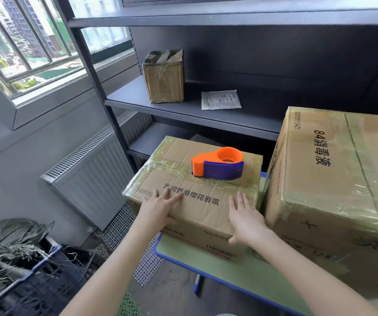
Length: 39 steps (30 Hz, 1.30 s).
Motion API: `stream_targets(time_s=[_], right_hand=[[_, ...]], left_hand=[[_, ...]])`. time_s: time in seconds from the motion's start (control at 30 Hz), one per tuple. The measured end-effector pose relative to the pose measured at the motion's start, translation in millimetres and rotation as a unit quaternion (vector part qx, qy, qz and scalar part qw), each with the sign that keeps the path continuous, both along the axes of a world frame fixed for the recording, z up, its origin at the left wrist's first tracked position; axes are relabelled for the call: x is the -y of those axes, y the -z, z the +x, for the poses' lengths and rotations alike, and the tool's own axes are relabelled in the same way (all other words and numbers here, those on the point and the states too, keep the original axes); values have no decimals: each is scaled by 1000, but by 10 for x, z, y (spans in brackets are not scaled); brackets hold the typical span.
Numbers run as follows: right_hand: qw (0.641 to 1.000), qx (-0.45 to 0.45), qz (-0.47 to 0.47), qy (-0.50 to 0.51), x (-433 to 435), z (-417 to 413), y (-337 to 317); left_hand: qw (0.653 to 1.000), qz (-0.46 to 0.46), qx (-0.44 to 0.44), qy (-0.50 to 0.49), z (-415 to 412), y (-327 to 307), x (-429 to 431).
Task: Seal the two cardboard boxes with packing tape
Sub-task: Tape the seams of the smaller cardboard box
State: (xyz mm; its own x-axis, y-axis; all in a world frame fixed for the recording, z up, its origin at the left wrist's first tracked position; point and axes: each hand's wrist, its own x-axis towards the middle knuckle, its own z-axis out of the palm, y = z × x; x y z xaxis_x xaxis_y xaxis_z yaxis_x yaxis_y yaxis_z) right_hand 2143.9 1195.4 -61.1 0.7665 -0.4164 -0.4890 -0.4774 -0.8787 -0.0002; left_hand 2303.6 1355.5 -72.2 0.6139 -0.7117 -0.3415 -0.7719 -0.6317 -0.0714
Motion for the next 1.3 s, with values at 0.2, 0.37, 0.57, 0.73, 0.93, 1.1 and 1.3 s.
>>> stream_targets(time_s=[0.2, 0.37, 0.57, 0.73, 0.93, 1.1, 1.3], right_hand=[[999, -18, -23, 20, 181, -187, -43], [999, -12, -24, 33, 292, -430, -10], [999, 4, -34, 29, 322, -616, 35], [999, 20, -33, 25, 325, -735, 47], [999, 29, -25, 25, 299, -766, 20], [993, 55, 21, 99, 297, -664, -53], [943, 305, -99, 91, 280, -354, -112]], left_hand=[[999, 27, -9, 23, -162, 11, 313], [998, 32, 24, 51, -349, 36, 441], [997, 39, 39, 53, -517, 59, 476], [997, 39, 36, 57, -600, 66, 468], [997, 29, 40, 67, -619, -12, 418], [998, -50, 24, 18, -549, -179, 458], [988, -151, 10, -14, -424, -166, 623]])
